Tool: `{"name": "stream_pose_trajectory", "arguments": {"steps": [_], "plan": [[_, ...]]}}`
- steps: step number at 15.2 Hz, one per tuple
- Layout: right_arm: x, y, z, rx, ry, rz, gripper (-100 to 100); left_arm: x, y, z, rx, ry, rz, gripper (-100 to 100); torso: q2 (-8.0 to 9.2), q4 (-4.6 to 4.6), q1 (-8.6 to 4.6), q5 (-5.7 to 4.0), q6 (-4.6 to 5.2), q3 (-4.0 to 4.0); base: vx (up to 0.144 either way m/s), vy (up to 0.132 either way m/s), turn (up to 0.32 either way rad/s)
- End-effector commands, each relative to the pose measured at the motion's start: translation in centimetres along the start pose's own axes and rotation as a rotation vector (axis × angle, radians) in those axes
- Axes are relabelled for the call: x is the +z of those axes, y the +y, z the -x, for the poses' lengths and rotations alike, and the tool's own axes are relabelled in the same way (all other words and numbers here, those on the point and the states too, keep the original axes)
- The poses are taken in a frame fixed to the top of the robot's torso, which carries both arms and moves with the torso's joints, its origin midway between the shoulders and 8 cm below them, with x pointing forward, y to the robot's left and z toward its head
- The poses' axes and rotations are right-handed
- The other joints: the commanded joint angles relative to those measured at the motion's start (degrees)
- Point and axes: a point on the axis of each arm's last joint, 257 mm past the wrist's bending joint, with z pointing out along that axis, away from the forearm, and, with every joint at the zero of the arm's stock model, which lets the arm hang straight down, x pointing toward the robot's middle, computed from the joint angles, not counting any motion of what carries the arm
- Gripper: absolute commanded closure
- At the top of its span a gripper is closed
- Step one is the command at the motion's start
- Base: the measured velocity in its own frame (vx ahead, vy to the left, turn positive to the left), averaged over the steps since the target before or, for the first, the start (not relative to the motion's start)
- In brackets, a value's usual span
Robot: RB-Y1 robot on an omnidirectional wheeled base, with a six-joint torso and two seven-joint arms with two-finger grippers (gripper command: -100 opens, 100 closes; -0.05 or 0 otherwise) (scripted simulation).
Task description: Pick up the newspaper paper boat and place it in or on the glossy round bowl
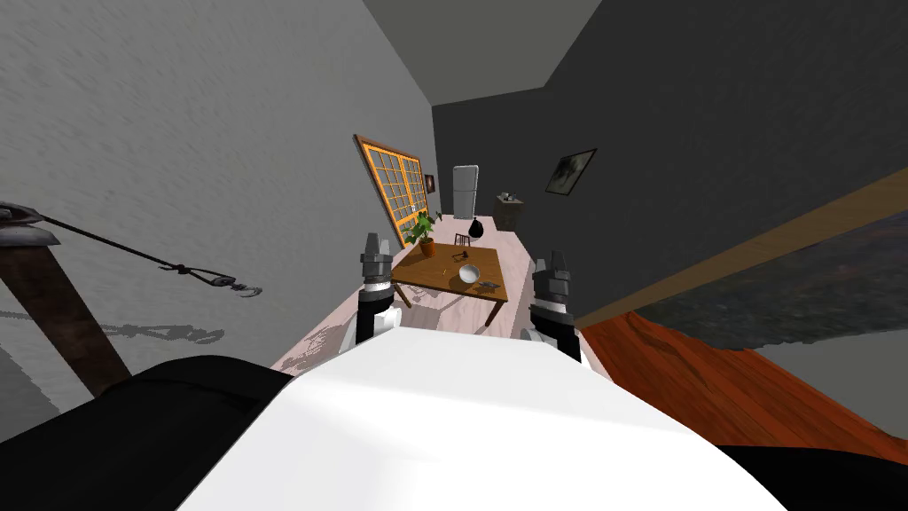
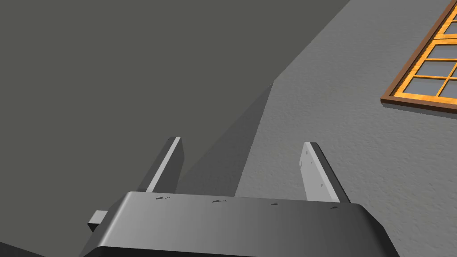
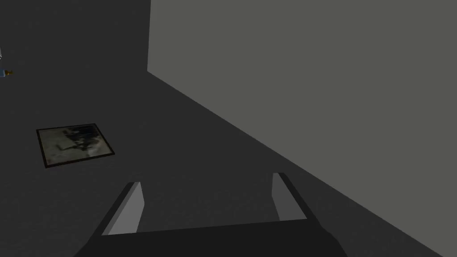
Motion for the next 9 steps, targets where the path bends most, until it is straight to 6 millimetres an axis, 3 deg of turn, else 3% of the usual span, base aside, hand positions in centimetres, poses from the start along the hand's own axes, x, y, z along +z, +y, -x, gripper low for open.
{"name": "stream_pose_trajectory", "arguments": {"steps": [1, 7, 9], "plan": [[-0.1, -0.3, -0.7, -0.032, 0.049, -0.002, -100, 0.0, 0.0, 0.0, 0.000, 0.000, 0.000, 0, 0.00, 0.00, 0.00, 0.00, 0.00, 0.00, 0.001, 0.000, 0.025], [-0.7, -1.9, -2.6, -0.124, 0.162, -0.020, -100, 0.0, 0.0, 0.0, 0.000, 0.000, 0.000, 0, -0.04, -0.01, -0.06, -0.01, -0.01, -0.02, 0.006, -0.006, 0.037], [-1.4, -3.5, -4.0, -0.204, 0.240, -0.040, -100, 0.0, 0.0, 0.0, 0.000, 0.000, 0.000, 0, -0.04, -0.01, -0.06, -0.01, -0.01, -0.02, 0.008, -0.007, 0.065]]}}
